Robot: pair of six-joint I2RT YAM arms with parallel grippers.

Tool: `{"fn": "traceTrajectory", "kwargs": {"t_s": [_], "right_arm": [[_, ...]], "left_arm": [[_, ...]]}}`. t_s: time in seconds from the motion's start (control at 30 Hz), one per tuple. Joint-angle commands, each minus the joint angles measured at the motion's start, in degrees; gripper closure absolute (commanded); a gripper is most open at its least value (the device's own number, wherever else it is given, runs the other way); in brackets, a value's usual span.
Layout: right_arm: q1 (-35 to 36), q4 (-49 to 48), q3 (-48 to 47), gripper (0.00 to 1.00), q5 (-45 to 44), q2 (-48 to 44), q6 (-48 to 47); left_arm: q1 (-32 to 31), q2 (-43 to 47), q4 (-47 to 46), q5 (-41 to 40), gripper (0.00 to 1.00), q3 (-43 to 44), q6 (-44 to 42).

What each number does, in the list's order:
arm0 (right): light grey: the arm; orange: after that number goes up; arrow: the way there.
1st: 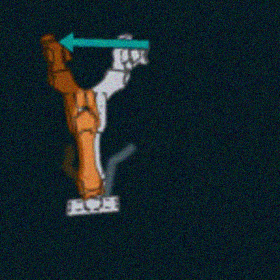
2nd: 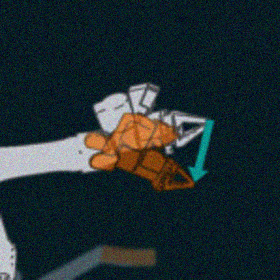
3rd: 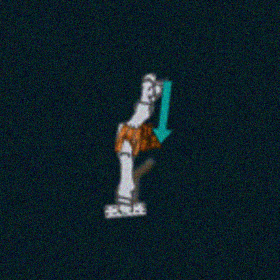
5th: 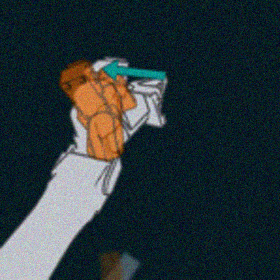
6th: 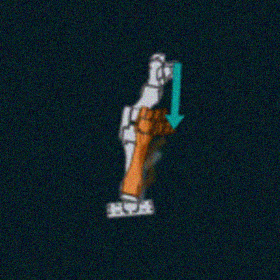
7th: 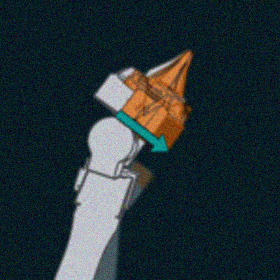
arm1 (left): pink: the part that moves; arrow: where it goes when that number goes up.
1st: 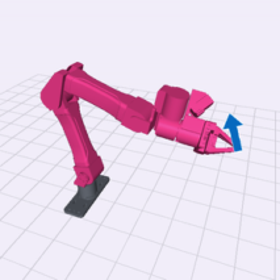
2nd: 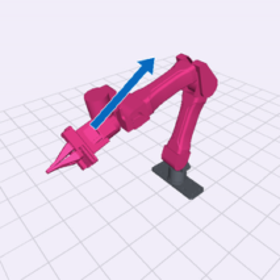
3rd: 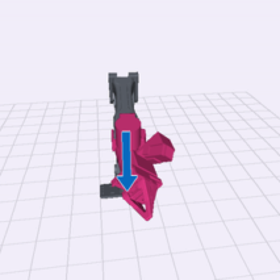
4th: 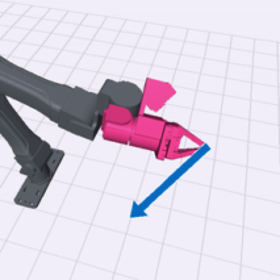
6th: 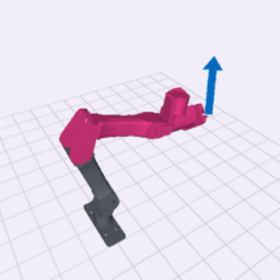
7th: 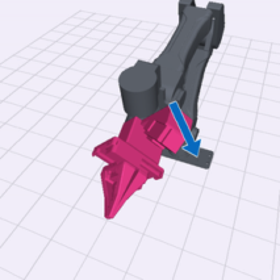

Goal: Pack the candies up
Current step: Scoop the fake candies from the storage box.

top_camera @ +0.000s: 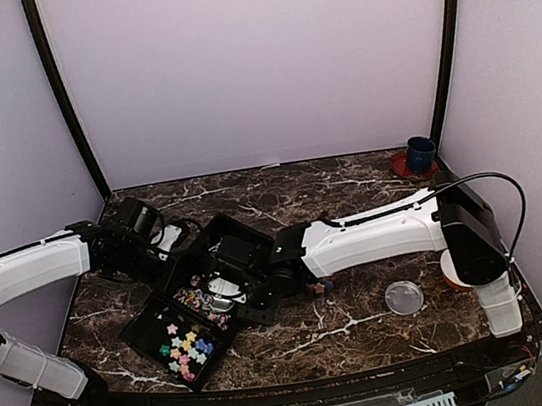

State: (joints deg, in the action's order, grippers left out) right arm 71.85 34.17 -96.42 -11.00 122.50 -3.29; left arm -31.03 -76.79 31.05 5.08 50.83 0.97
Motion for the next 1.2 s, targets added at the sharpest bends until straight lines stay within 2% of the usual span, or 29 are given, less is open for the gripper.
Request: {"fn": "traceTrajectory", "kwargs": {"t_s": [0.0, 0.13, 0.3, 0.43, 0.53, 0.67, 0.9, 1.0, 1.07, 1.17], "right_arm": [[0.1, -11.9, -3.2, 1.0, 4.6, 5.3, -4.8], [-0.1, -22.5, -5.1, 1.0, 2.0, 9.5, 0.3], [-0.1, -32.5, -2.3, 1.0, 4.6, 9.1, 2.2], [-0.2, -45.3, 10.0, 1.0, 6.2, 2.2, 2.4], [-0.2, -51.6, 17.0, 1.0, 4.3, -1.8, 2.3], [-0.5, -52.5, 18.9, 1.0, 3.7, -2.4, 2.7], [-0.6, -46.7, 14.6, 1.0, 1.0, 0.7, 4.1], [-0.4, -38.5, 8.3, 1.0, -4.5, 4.1, 4.9], [-0.4, -35.1, 4.3, 1.0, -4.9, 6.2, 4.8], [-0.2, -40.2, 7.5, 1.0, -2.8, 4.8, 4.4]], "left_arm": [[-3.5, 4.0, -11.2, 27.2, 1.0, 2.2, 2.1], [-3.6, 4.0, -12.7, 29.2, 1.0, 1.0, 3.2], [-3.5, 4.8, -13.8, 30.2, 1.0, -0.1, 3.7], [-3.5, 5.3, -13.9, 27.0, 1.0, -0.4, 4.0], [-3.1, 5.0, -13.4, 24.2, 1.0, -0.5, 4.4], [-1.5, 4.5, -13.4, 23.3, 1.0, -0.6, 5.3], [-1.1, 5.0, -14.3, 23.7, 1.0, -1.1, 5.1], [-1.1, 5.2, -14.9, 25.5, 1.0, -1.3, 4.9], [-1.1, 5.3, -15.3, 27.0, 1.0, -1.3, 4.9], [-1.1, 5.5, -15.4, 26.5, 1.0, -1.6, 5.0]]}}
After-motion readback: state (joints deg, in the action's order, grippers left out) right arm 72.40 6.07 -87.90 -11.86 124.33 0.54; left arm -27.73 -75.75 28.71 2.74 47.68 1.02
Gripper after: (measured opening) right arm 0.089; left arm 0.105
